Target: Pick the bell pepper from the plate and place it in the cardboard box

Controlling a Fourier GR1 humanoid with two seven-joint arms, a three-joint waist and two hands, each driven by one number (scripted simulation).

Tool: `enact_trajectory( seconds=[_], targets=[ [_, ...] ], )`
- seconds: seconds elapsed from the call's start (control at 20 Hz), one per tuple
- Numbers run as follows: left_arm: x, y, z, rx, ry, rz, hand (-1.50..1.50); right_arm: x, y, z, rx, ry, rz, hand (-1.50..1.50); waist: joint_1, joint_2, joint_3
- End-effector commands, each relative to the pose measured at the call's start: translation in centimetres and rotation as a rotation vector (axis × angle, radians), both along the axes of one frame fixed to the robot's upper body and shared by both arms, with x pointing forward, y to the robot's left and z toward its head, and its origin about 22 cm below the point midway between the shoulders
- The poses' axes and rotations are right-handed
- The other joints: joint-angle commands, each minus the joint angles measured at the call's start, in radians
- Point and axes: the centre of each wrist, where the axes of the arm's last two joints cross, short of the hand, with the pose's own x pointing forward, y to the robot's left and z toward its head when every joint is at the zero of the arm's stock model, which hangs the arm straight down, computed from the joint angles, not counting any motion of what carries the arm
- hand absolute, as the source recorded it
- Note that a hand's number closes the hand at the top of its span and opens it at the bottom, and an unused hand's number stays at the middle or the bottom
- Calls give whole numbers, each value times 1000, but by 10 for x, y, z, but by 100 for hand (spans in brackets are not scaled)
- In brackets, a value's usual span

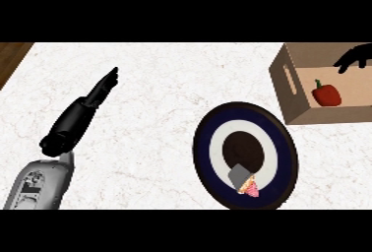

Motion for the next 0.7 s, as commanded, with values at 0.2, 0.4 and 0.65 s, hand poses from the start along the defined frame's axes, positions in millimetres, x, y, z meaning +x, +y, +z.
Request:
enact_trajectory(
  seconds=[0.2, 0.4, 0.65],
  targets=[
    [-1, -2, -4, 6, 9, 9, 0, 12, 6, -10, 565, 72, 213, -150, -23, -7, 3],
    [0, -1, -3, -10, 7, 8, 0, 18, 14, -44, 909, 209, 72, -150, -8, -2, 2],
    [2, -2, 2, 10, -7, 2, 0, 15, -8, -28, 1092, 300, -78, -150, -8, 1, 1]
  ],
)
